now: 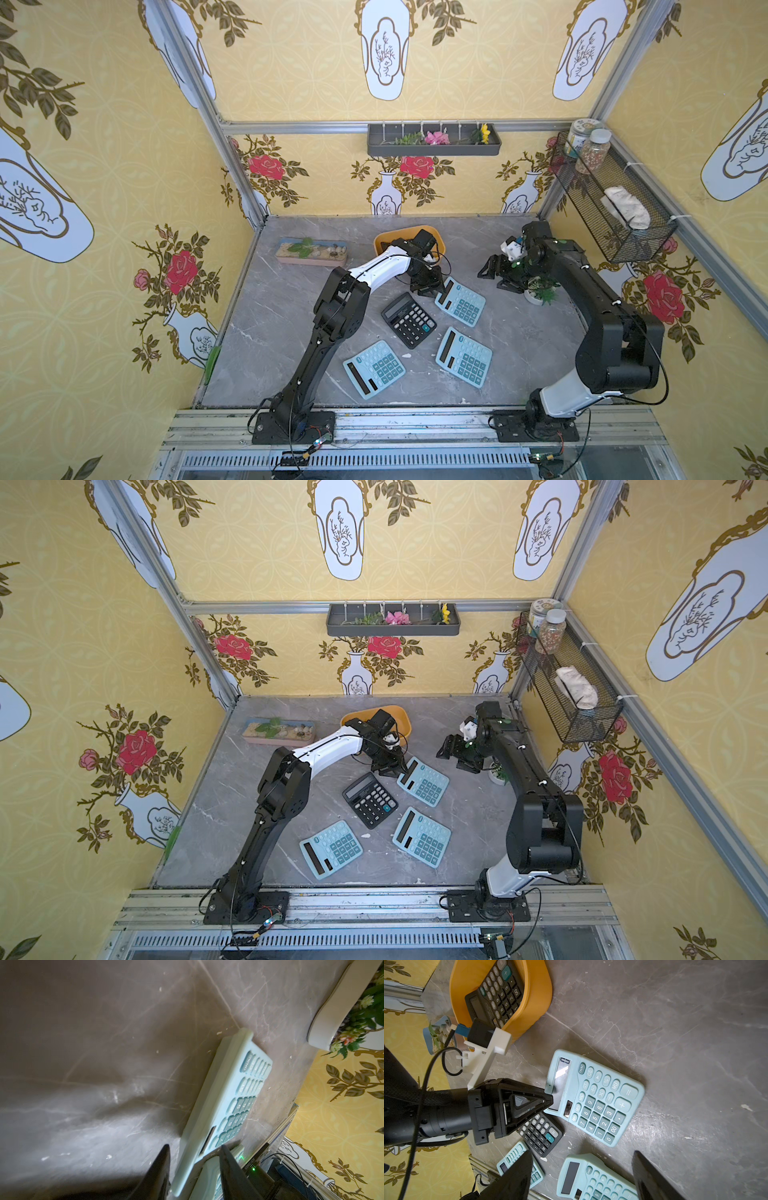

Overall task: Put the calculator in the storage box
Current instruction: Pick up the calculator at the center of the board.

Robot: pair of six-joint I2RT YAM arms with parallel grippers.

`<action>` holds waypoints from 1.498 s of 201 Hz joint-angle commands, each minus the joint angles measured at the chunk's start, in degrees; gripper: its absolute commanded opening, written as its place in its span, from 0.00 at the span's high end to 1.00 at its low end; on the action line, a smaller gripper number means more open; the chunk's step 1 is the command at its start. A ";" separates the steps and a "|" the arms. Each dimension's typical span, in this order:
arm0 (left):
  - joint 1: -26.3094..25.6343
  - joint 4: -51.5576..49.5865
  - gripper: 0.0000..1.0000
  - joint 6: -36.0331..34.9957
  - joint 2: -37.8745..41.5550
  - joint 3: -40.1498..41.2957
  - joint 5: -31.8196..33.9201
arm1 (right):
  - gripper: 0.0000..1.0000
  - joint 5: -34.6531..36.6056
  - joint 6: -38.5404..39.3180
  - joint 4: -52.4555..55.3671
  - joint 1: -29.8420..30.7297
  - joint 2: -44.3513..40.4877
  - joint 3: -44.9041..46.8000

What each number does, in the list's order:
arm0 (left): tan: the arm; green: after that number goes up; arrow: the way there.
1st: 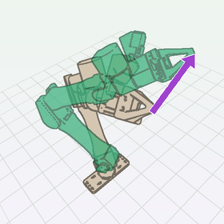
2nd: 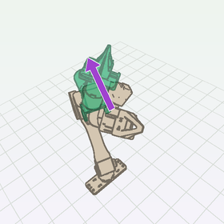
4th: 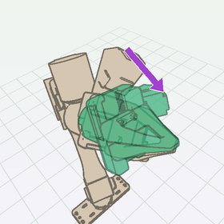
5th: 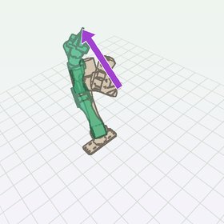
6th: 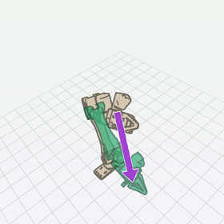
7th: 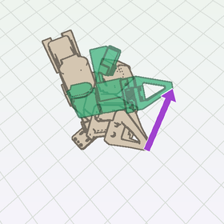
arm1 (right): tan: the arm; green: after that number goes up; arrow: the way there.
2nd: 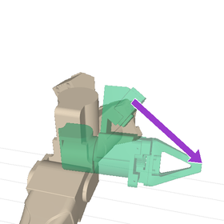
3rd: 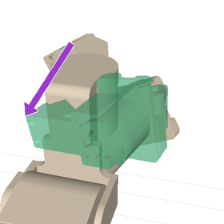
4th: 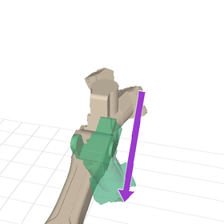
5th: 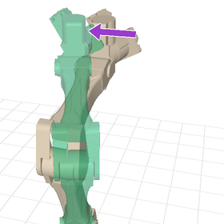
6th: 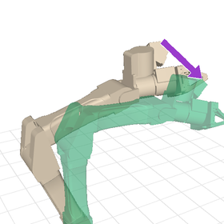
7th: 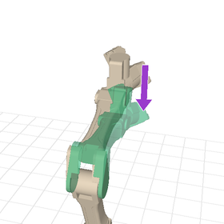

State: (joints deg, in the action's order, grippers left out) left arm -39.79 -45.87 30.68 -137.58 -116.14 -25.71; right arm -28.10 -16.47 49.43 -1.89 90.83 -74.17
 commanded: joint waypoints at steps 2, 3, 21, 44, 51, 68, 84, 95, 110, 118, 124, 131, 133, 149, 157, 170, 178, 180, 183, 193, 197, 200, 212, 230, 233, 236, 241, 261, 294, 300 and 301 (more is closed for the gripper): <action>-0.24 0.61 0.60 0.50 -1.20 0.38 -1.06 | 0.24 -0.18 -0.22 -0.47 0.03 0.31 -0.26; -0.26 0.65 0.60 0.51 -1.24 0.38 -1.03 | 0.24 -0.19 -0.23 -0.47 0.04 0.31 -0.22; -0.45 1.57 0.63 0.96 -1.30 0.90 -1.49 | 0.25 -0.20 -0.25 -0.47 -0.02 0.40 -0.31; -0.73 1.93 0.70 1.18 -1.21 1.43 -1.17 | 0.27 -0.19 -0.35 -0.56 0.01 0.23 -0.42; -0.81 2.09 0.72 1.21 -1.03 1.73 -1.04 | 0.27 -0.20 -0.34 -0.56 0.02 0.23 -0.41; -0.77 2.15 0.77 1.14 -0.55 2.24 -0.66 | 0.28 -0.16 -0.35 -0.48 0.03 0.32 -0.69; -0.81 2.05 0.82 0.79 0.15 3.05 -0.27 | 0.28 -0.29 -0.32 -0.47 -0.02 0.49 -1.02; -0.81 1.94 0.85 0.55 0.87 3.61 0.12 | 0.29 -0.38 -0.26 -0.47 -0.02 0.58 -1.20; -0.77 1.36 0.88 0.17 2.37 4.59 0.40 | 0.29 -0.45 -0.32 -0.39 0.02 0.66 -1.43; -0.68 1.34 0.90 0.15 3.72 5.49 0.47 | 0.29 -0.44 -0.39 -0.32 0.02 0.58 -1.65; -0.65 1.49 0.92 0.17 5.03 6.29 0.61 | 0.29 -0.47 -0.32 -0.30 0.02 0.58 -1.67; -0.57 1.58 0.93 0.09 6.69 7.34 0.96 | 0.29 -0.44 -0.29 -0.21 -0.01 0.58 -1.77; -0.56 1.64 0.94 0.04 7.25 7.75 1.07 | 0.29 -0.44 -0.29 -0.21 -0.01 0.54 -1.88; 0.02 1.63 0.96 0.08 11.69 10.29 1.86 | 0.29 -0.62 -0.37 -0.25 0.01 0.49 -2.02; 0.44 1.47 0.97 -0.05 14.10 11.49 2.52 | 0.29 -0.67 -0.37 -0.29 0.04 0.58 -2.09; 1.25 0.58 0.98 -0.09 17.93 12.63 3.69 | 0.29 -0.90 -0.61 -0.45 -0.01 0.66 -2.20; 1.92 -0.13 0.99 -0.11 19.91 12.78 4.48 | 0.29 -0.88 -0.63 -0.48 0.00 0.74 -2.38; 2.15 -0.26 0.99 -0.05 20.29 12.76 4.56 | 0.29 -0.88 -0.66 -0.48 -0.01 0.75 -2.45; 2.40 -0.43 0.99 -0.09 20.74 12.77 4.98 | 0.29 -0.97 -0.72 -0.47 0.03 0.84 -2.53; 3.50 -0.96 1.00 0.16 22.54 12.33 6.00 | 0.29 -1.05 -0.78 -0.47 0.01 0.84 -2.73; 3.96 -1.04 1.00 0.41 23.13 12.19 6.34 | 0.29 -1.08 -0.76 -0.50 0.03 0.91 -2.86; 4.34 -1.11 1.00 0.60 23.48 11.98 6.58 | 0.29 -1.08 -0.88 -0.48 0.12 0.93 -2.99; 5.89 -1.22 1.00 1.77 24.18 10.85 8.33 | 0.29 -1.24 -1.06 -0.56 0.13 1.01 -3.27; 7.73 -0.41 1.00 3.55 23.20 8.76 10.90 | 0.29 -1.73 -1.72 -1.04 0.16 1.20 -3.35; 7.98 -0.49 1.00 3.67 22.82 8.06 11.39 | 0.29 -1.77 -1.84 -1.15 0.22 1.20 -3.35; 8.24 -0.58 1.00 3.98 22.27 7.45 11.86 | 0.29 -1.85 -2.01 -1.24 0.30 1.24 -3.42; 8.59 -0.68 1.00 4.35 21.37 6.10 12.44 | 0.29 -1.87 -2.16 -1.33 0.37 1.28 -3.48; 9.54 -1.46 1.00 5.43 16.80 -0.19 15.53 | 0.29 -1.95 -2.63 -1.53 0.81 1.54 -3.87; 10.65 -6.34 1.00 5.39 7.12 -14.67 18.22 | 0.29 -1.99 -3.07 -1.70 1.45 1.90 -4.23; 10.85 -7.65 1.00 5.11 5.28 -17.31 18.45 | 0.29 -2.05 -3.03 -1.70 1.56 1.98 -4.23; 10.86 -7.88 1.00 5.06 4.89 -17.69 18.48 | 0.29 -2.05 -3.08 -1.70 1.55 1.98 -4.23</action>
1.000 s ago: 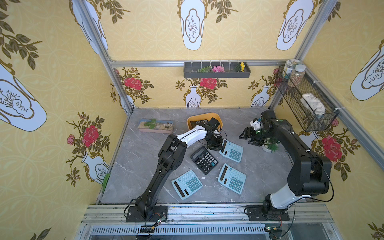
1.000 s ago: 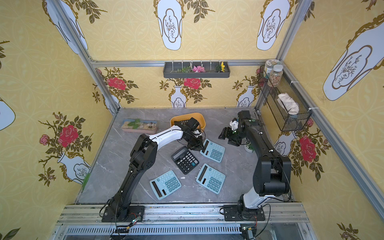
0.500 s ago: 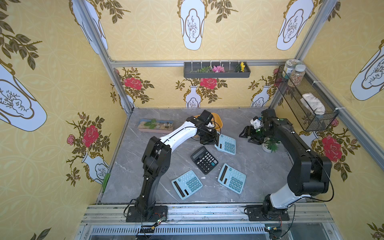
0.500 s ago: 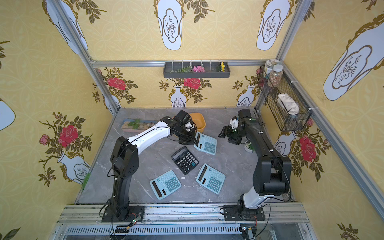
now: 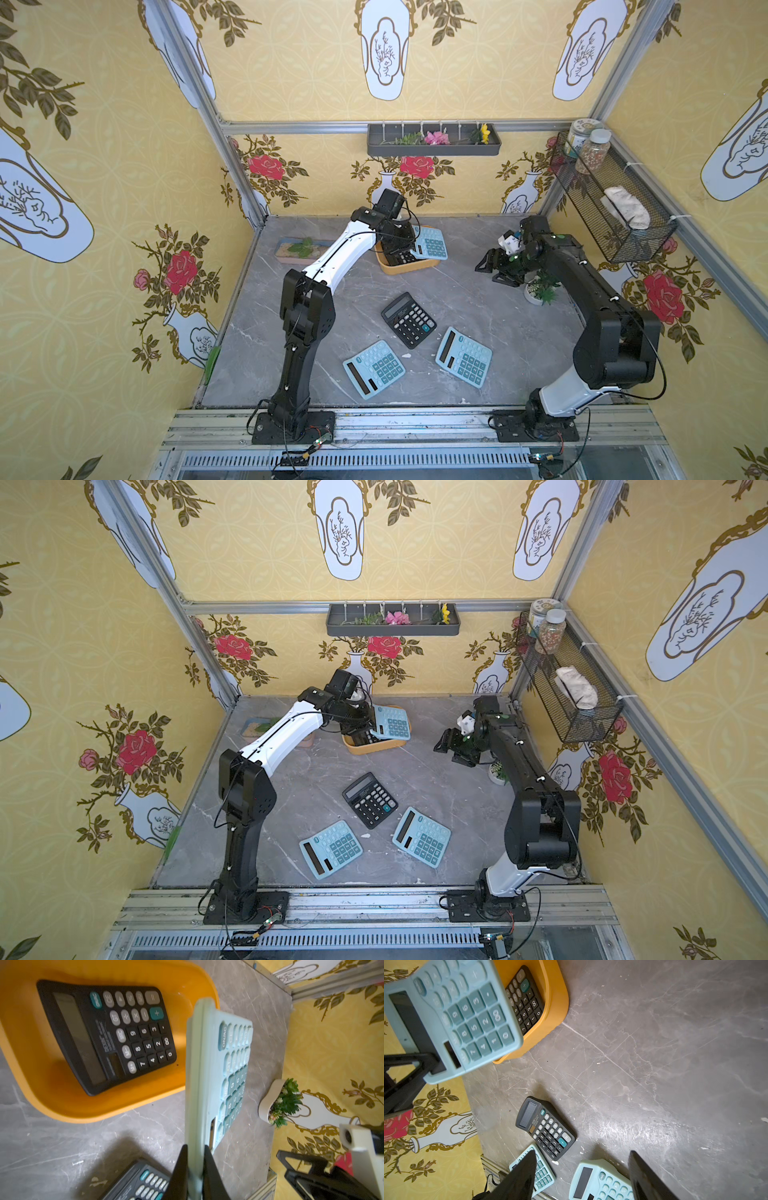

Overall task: Put the calculator in the storage box
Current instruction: Pick up the calculator at the center of the board, then place the calculator in the storage box.

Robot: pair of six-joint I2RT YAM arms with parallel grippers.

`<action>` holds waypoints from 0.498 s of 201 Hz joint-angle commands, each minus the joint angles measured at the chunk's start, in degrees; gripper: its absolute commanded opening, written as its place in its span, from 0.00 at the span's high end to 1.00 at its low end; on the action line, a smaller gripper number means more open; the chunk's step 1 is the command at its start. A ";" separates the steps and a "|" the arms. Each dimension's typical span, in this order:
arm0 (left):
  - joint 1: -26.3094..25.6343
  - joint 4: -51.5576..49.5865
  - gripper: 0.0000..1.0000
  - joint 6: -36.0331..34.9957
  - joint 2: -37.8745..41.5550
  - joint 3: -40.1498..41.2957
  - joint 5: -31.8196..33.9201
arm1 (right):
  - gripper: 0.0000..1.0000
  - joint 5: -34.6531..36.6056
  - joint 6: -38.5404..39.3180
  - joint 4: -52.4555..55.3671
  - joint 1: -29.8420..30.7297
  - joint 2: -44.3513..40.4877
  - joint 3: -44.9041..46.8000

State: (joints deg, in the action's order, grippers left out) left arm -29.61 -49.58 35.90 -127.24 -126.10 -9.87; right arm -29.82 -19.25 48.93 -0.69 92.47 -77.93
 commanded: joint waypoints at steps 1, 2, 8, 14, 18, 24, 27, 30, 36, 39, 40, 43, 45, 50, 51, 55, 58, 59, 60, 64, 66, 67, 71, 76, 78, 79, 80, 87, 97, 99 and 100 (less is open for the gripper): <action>0.68 -4.36 1.00 -0.19 -5.77 -8.14 2.65 | 0.29 -0.28 -0.37 -1.20 0.34 0.35 -0.47; 0.73 -4.50 1.00 -0.25 -6.02 -8.52 2.65 | 0.29 -0.26 -0.41 -1.20 0.38 0.35 -0.47; 0.85 -5.62 1.00 -0.45 -7.69 -10.70 2.77 | 0.29 -0.30 -0.36 -1.29 0.42 0.39 -0.47; 1.08 -6.36 1.00 -0.68 -9.04 -12.35 2.75 | 0.29 -0.30 -0.35 -1.37 0.39 0.37 -0.51; 1.25 -6.83 1.00 -0.67 -9.79 -13.08 2.79 | 0.29 -0.31 -0.42 -1.38 0.42 0.36 -0.54; 1.47 -7.09 1.00 -0.75 -10.61 -13.65 2.84 | 0.29 -0.38 -0.34 -1.30 0.43 0.46 -0.55; 1.60 -7.11 1.00 -0.72 -10.84 -13.64 2.84 | 0.29 -0.41 -0.28 -1.29 0.37 0.52 -0.55; 1.76 -7.04 1.00 -0.73 -11.03 -13.55 2.86 | 0.29 -0.40 -0.28 -1.28 0.43 0.60 -0.64; 1.98 -6.80 1.00 -0.72 -11.18 -13.14 2.85 | 0.29 -0.41 -0.19 -1.21 0.40 0.62 -0.71; 2.08 -6.57 1.00 -0.62 -11.25 -12.79 2.84 | 0.29 -0.37 -0.17 -1.25 0.36 0.69 -0.70; 2.13 -6.53 1.00 -0.59 -11.26 -12.69 2.84 | 0.29 -0.34 -0.13 -1.22 0.35 0.69 -0.67; 2.22 -6.33 1.00 -0.64 -11.27 -12.41 2.84 | 0.29 -0.37 -0.17 -1.20 0.35 0.76 -0.60; 2.26 -6.21 1.00 -0.56 -11.28 -12.21 2.77 | 0.29 -0.38 -0.16 -1.25 0.43 0.76 -0.61; 2.32 -5.91 1.00 -0.44 -11.28 -11.65 2.67 | 0.29 -0.48 -0.16 -1.27 0.44 0.83 -0.56; 2.34 -5.85 1.00 -0.42 -11.28 -11.55 2.67 | 0.29 -0.49 -0.12 -1.28 0.39 0.85 -0.56; 2.37 -5.67 1.00 -0.43 -11.28 -11.17 2.66 | 0.29 -0.48 -0.14 -1.28 0.38 1.04 -0.56; 2.44 -5.52 1.00 -0.47 -11.35 -10.85 2.66 | 0.29 -0.54 -0.15 -1.29 0.41 1.09 -0.57; 2.44 -5.44 1.00 -0.43 -11.36 -10.80 2.62 | 0.29 -0.52 -0.12 -1.29 0.46 1.11 -0.56; 2.49 -5.35 1.00 -0.46 -11.32 -10.73 2.60 | 0.29 -0.51 -0.15 -1.33 0.49 1.13 -0.56; 2.52 -5.17 1.00 -0.41 -11.44 -10.42 2.57 | 0.29 -0.58 -0.09 -1.42 0.48 1.21 -0.56; 2.53 -5.11 1.00 -0.35 -11.51 -10.40 2.51 | 0.29 -0.52 -0.14 -1.45 0.48 1.27 -0.56; 2.53 -5.10 1.00 -0.37 -11.53 -10.35 2.50 | 0.29 -0.51 -0.11 -1.46 0.50 1.29 -0.56; 2.51 -4.93 1.00 -0.26 -11.68 -10.18 2.38 | 0.29 -0.41 -0.09 -1.59 0.51 1.31 -0.54; 2.61 -4.78 1.00 -0.15 -11.99 -10.13 2.19 | 0.29 -0.33 -0.01 -1.63 0.52 1.40 -0.46; 2.62 -4.75 1.00 -0.14 -12.05 -10.08 2.15 | 0.29 -0.32 -0.01 -1.64 0.51 1.42 -0.47; 2.62 -4.74 1.00 -0.09 -12.10 -10.11 2.05 | 0.29 -0.26 0.00 -1.71 0.62 1.47 -0.47; 2.62 -4.74 1.00 -0.06 -12.17 -10.12 2.05 | 0.29 -0.25 0.00 -1.72 0.61 1.48 -0.47; 2.62 -4.56 1.00 0.21 -12.48 -10.13 1.85 | 0.29 -0.22 -0.14 -1.77 0.68 1.62 -0.31; 2.61 -4.08 1.00 0.56 -12.81 -10.04 1.68 | 0.29 -0.21 -0.26 -1.98 0.69 1.75 -0.12; 2.62 -4.00 1.00 0.61 -12.91 -10.00 1.63 | 0.29 -0.21 -0.31 -2.06 0.69 1.75 -0.05; 2.62 -3.97 1.00 0.59 -12.97 -9.97 1.62 | 0.29 -0.22 -0.29 -2.07 0.73 1.75 -0.04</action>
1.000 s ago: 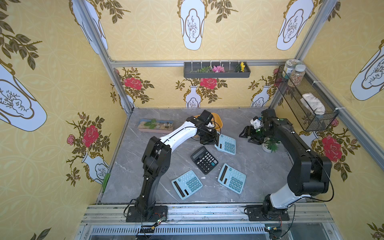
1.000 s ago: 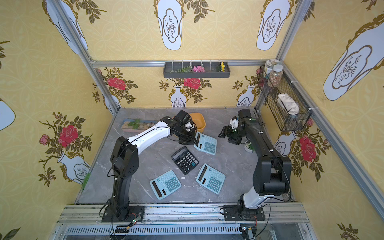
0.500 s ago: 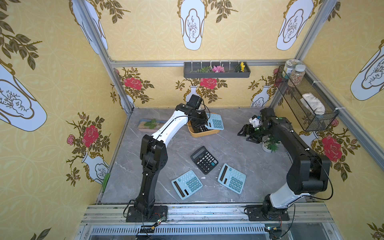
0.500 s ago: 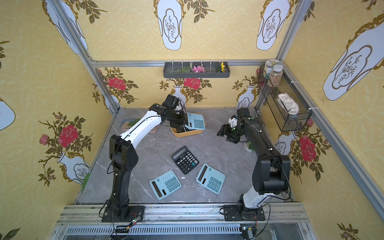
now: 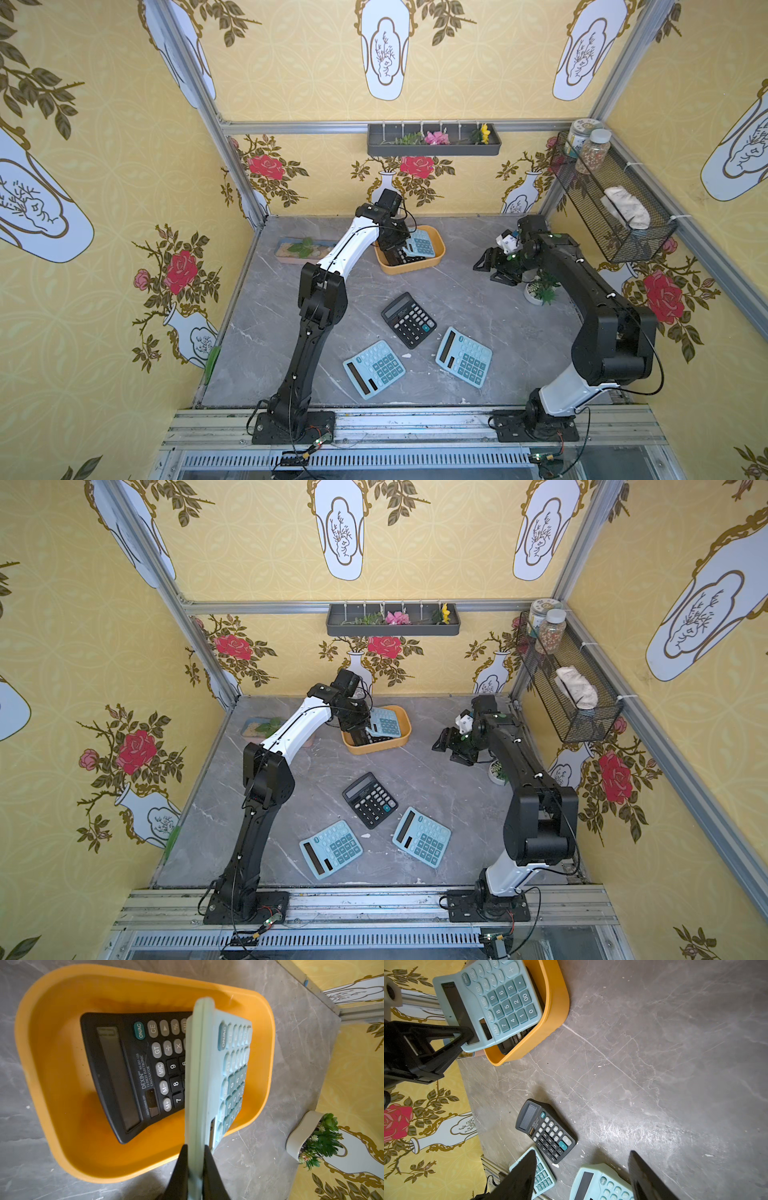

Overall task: Put the calculator in the storage box
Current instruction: Place the calculator in the storage box.

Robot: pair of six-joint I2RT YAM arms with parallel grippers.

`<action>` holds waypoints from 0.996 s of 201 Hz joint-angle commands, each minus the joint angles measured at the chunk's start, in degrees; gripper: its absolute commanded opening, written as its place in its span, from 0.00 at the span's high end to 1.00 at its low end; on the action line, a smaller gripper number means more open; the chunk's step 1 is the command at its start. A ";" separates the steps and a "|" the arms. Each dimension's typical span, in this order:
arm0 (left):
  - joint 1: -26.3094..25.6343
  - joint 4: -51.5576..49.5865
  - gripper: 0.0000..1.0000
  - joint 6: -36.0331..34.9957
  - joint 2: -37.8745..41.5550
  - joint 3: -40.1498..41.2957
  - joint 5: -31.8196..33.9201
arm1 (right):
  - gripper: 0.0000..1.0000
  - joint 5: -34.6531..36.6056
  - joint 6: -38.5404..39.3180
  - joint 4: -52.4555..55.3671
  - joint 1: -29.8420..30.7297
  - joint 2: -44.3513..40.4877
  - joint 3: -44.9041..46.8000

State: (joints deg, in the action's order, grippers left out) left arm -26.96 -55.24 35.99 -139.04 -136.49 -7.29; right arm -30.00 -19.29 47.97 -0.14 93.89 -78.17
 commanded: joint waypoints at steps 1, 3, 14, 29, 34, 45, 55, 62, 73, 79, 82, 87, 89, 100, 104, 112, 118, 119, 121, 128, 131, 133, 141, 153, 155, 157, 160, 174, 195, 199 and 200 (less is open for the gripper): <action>-0.02 1.70 1.00 0.50 -1.20 0.42 -0.97 | 0.29 -0.05 -0.23 -1.16 0.21 0.33 0.21; -0.02 1.74 1.00 0.56 -1.27 0.43 -0.97 | 0.29 -0.01 -0.23 -1.19 0.22 0.33 0.28; -0.05 2.06 1.00 0.79 -1.77 0.43 -1.13 | 0.29 0.00 -0.23 -1.21 0.32 0.51 0.37; -0.03 2.38 1.00 1.17 -2.48 0.42 -1.07 | 0.29 0.06 -0.29 -1.21 0.29 0.68 0.39; -0.04 2.57 1.00 1.35 -2.67 0.35 -1.06 | 0.29 0.09 -0.23 -1.21 0.33 0.73 0.39; -0.02 3.02 1.00 1.78 -3.05 0.43 -1.08 | 0.29 0.14 -0.29 -1.21 0.33 0.84 0.39; -0.09 3.49 1.00 2.13 -3.27 0.34 -1.06 | 0.29 0.25 -0.30 -1.29 0.39 0.86 0.45; -0.07 3.71 1.00 2.40 -3.51 0.34 -1.14 | 0.29 0.20 -0.30 -1.29 0.38 0.94 0.48; -0.05 4.02 1.00 2.90 -3.77 0.33 -1.19 | 0.29 0.29 -0.32 -1.30 0.46 0.94 0.54; -0.02 4.09 1.00 3.20 -3.87 0.40 -1.10 | 0.29 0.38 -0.32 -1.34 0.49 0.94 0.54; -0.02 4.17 1.00 3.28 -3.94 0.43 -1.07 | 0.29 0.45 -0.31 -1.30 0.49 0.95 0.61; -0.02 4.18 1.00 3.50 -4.07 0.43 -0.88 | 0.29 0.51 -0.31 -1.30 0.52 0.95 0.64; -0.07 4.13 1.00 3.66 -4.05 0.47 -0.82 | 0.29 0.57 -0.31 -1.30 0.57 0.93 0.61; -0.02 4.17 1.00 4.33 -4.22 0.83 -0.58 | 0.29 0.73 -0.40 -1.30 0.62 0.93 0.72; -0.09 4.34 1.00 4.59 -4.12 1.06 -0.48 | 0.29 0.82 -0.40 -1.30 0.60 0.95 0.74; -0.09 4.84 1.00 5.09 -4.00 1.75 -0.49 | 0.29 0.81 -0.45 -1.30 0.72 0.93 0.74; -0.11 5.25 1.00 5.51 -3.88 2.28 -0.49 | 0.29 0.90 -0.43 -1.30 0.79 0.95 0.74; -0.15 5.29 1.00 5.64 -3.87 2.32 -0.47 | 0.29 0.90 -0.50 -1.30 0.82 0.90 0.74; -0.12 5.36 1.00 5.73 -3.91 2.49 -0.47 | 0.29 0.91 -0.51 -1.30 0.84 1.00 0.76; -0.15 5.75 1.00 6.15 -3.86 2.94 -0.44 | 0.28 0.98 -0.52 -1.29 0.90 1.04 0.79; -0.11 5.98 1.00 6.39 -3.85 3.17 -0.49 | 0.28 1.02 -0.52 -1.29 0.90 0.97 0.78; -0.11 6.12 1.00 6.49 -3.82 3.29 -0.54 | 0.28 1.00 -0.52 -1.29 0.92 0.95 0.82; -0.20 6.67 1.00 6.80 -3.79 3.63 -0.79 | 0.28 1.08 -0.51 -1.29 0.94 0.95 0.76; -0.37 7.22 1.00 7.21 -3.95 3.66 -1.15 | 0.28 1.09 -0.57 -1.14 0.97 0.97 0.81; -0.37 7.25 1.00 7.22 -4.00 3.68 -1.15 | 0.28 1.13 -0.57 -1.12 0.99 0.95 0.78; -0.42 7.25 1.00 7.22 -3.99 3.62 -1.26 | 0.28 1.09 -0.57 -1.12 1.01 0.95 0.82; -0.46 7.33 1.00 7.24 -4.01 3.55 -1.33 | 0.28 1.16 -0.57 -1.12 1.01 0.89 0.82; -0.64 7.28 0.98 7.48 -4.42 3.05 -1.66 | 0.28 1.21 -0.44 -0.95 1.10 0.83 0.83; -0.99 7.28 0.90 7.41 -4.75 2.85 -1.93 | 0.27 1.17 -0.32 -0.81 1.20 0.76 0.75; -1.03 7.31 0.88 7.42 -4.75 2.89 -2.03 | 0.27 1.21 -0.29 -0.77 1.30 0.75 0.74; -1.05 7.28 0.88 7.43 -4.75 2.85 -2.07 | 0.27 1.19 -0.26 -0.81 1.25 0.76 0.74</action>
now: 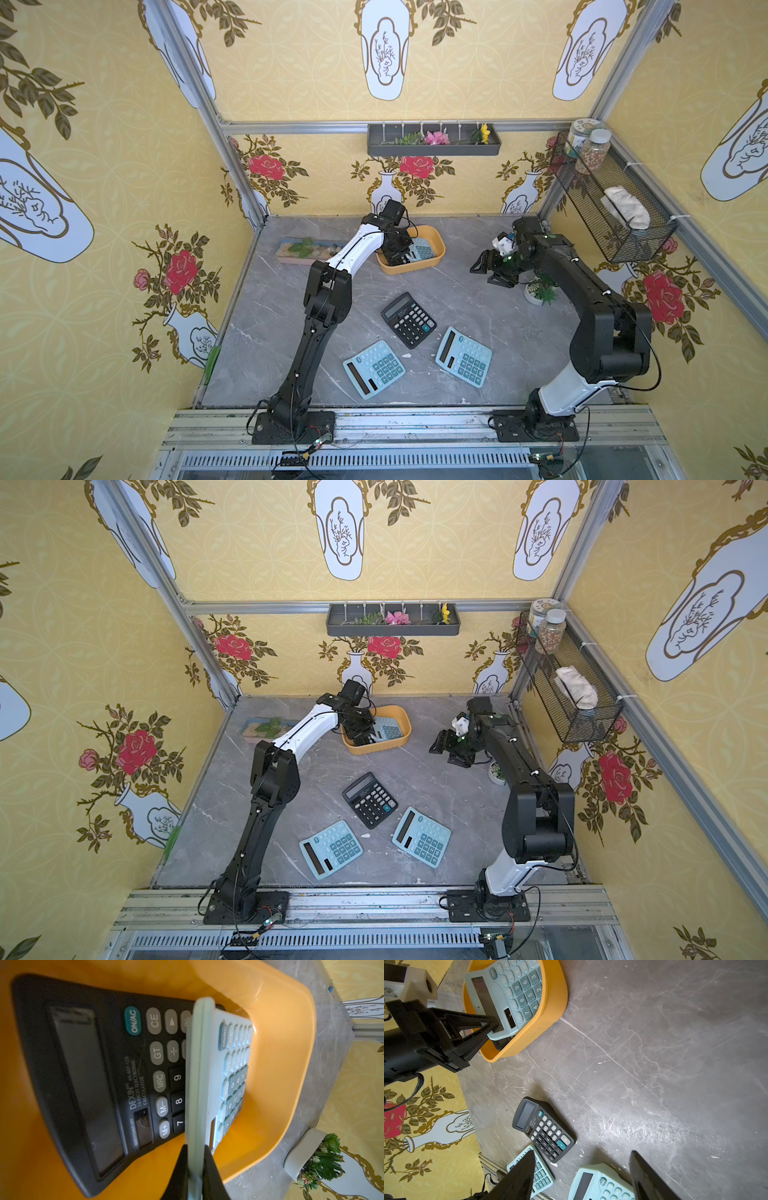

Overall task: Put the calculator in the storage box
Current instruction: Place the calculator in the storage box.

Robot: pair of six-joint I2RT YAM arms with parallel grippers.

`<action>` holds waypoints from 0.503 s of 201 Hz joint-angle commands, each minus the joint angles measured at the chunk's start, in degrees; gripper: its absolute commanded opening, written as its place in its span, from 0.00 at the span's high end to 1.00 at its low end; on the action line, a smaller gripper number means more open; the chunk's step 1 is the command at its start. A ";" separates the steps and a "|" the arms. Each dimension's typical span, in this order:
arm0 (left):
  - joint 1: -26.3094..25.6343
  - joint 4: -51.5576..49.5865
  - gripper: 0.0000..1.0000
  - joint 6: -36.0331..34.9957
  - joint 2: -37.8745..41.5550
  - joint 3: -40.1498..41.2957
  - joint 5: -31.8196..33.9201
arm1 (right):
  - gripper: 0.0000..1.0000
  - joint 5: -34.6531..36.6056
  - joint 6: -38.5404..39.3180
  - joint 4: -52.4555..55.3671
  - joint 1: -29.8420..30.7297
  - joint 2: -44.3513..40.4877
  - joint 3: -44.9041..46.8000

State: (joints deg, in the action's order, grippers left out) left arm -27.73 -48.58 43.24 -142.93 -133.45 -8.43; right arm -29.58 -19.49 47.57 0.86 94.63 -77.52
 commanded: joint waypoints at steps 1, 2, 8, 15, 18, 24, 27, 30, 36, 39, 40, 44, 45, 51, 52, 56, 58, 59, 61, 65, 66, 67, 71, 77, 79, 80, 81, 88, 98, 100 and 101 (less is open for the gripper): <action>-0.30 0.65 0.87 0.17 -0.86 -0.17 -0.91 | 0.27 0.81 -0.09 -0.40 0.26 -0.02 0.08; -0.31 0.66 0.87 0.17 -0.81 -0.11 -0.95 | 0.27 0.83 -0.06 -0.39 0.27 0.00 0.04; -0.38 0.67 0.83 0.00 -0.77 0.01 -1.08 | 0.27 0.84 -0.04 -0.29 0.27 0.02 0.08; -0.40 0.66 0.78 -0.08 -0.62 0.26 -0.99 | 0.26 0.84 0.00 -0.29 0.21 -0.03 0.00; -0.45 0.66 0.75 -0.09 -0.47 0.40 -0.98 | 0.26 0.83 0.09 -0.21 0.20 0.01 0.00; -0.49 0.66 0.72 -0.25 -0.22 0.66 -0.92 | 0.26 0.81 0.21 -0.05 0.21 -0.02 -0.09; -0.49 0.63 0.71 -0.33 -0.12 0.88 -0.83 | 0.25 0.76 0.23 0.02 0.27 0.04 -0.16; -0.49 0.64 0.70 -0.42 0.02 1.01 -0.77 | 0.25 0.71 0.29 0.06 0.25 0.09 -0.18; -0.49 0.61 0.67 -0.73 0.26 1.21 -0.72 | 0.25 0.70 0.37 0.22 0.23 0.19 -0.31; -0.49 0.59 0.65 -0.83 0.35 1.31 -0.65 | 0.25 0.70 0.36 0.23 0.29 0.20 -0.34; -0.49 0.59 0.64 -0.99 0.40 1.37 -0.59 | 0.25 0.68 0.34 0.28 0.28 0.20 -0.35; -0.49 0.46 0.62 -1.22 0.63 1.45 -0.48 | 0.25 0.65 0.44 0.25 0.26 0.16 -0.40; -0.49 0.39 0.61 -1.31 0.68 1.49 -0.46 | 0.25 0.66 0.47 0.24 0.27 0.18 -0.42; -0.49 0.29 0.58 -1.53 1.01 1.67 -0.33 | 0.25 0.63 0.45 0.33 0.33 0.20 -0.44; -0.49 0.26 0.58 -1.64 1.04 1.69 -0.30 | 0.24 0.60 0.48 0.33 0.35 0.20 -0.44; -0.44 0.16 0.57 -1.92 1.27 1.69 -0.24 | 0.24 0.59 0.52 0.41 0.34 0.20 -0.53; -0.45 0.02 0.56 -2.04 1.37 1.70 -0.18 | 0.24 0.52 0.57 0.42 0.36 0.20 -0.53; -0.43 0.00 0.56 -2.08 1.44 1.70 -0.14 | 0.24 0.55 0.58 0.42 0.36 0.20 -0.53; -0.41 -0.02 0.56 -2.17 1.63 1.70 -0.18 | 0.24 0.51 0.65 0.48 0.32 0.20 -0.58; -0.42 -0.15 0.55 -2.39 1.90 1.70 -0.08 | 0.24 0.50 0.67 0.58 0.38 0.20 -0.60; -0.45 -0.18 0.54 -2.47 2.02 1.70 -0.05 | 0.24 0.50 0.67 0.59 0.37 0.20 -0.61; -0.43 -0.19 0.54 -2.51 2.07 1.66 0.01 | 0.24 0.49 0.68 0.59 0.41 0.20 -0.61; -0.43 -0.32 0.52 -2.65 2.44 1.70 0.18 | 0.24 0.52 0.79 0.66 0.45 0.14 -0.62; -0.42 -0.45 0.49 -3.01 3.10 1.77 0.34 | 0.23 0.41 0.92 0.75 0.41 0.12 -0.75; -0.41 -0.51 0.49 -3.17 3.41 1.78 0.45 | 0.23 0.45 0.98 0.83 0.40 0.12 -0.78; -0.41 -0.53 0.49 -3.17 3.41 1.83 0.44 | 0.23 0.45 0.98 0.83 0.40 0.12 -0.78; -0.40 -0.54 0.48 -3.21 3.52 1.90 0.44 | 0.23 0.43 1.00 0.84 0.38 0.12 -0.83; -0.45 -0.62 0.47 -3.68 4.47 2.19 0.88 | 0.22 0.32 1.26 1.09 0.48 0.01 -1.10; -0.40 -0.81 0.45 -4.24 6.12 2.52 1.36 | 0.21 0.28 1.89 1.45 0.62 0.03 -1.45; -0.40 -0.86 0.44 -4.42 6.58 2.56 1.50 | 0.21 0.26 2.08 1.53 0.61 0.03 -1.53; -0.40 -0.97 0.44 -4.50 6.73 2.57 1.58 | 0.21 0.25 2.17 1.59 0.62 0.03 -1.60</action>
State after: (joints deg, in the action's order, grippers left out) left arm -28.18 -48.56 41.36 -139.06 -131.55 -8.32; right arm -29.61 -19.05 48.14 1.23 94.63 -78.11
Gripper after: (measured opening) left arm 0.542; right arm 0.780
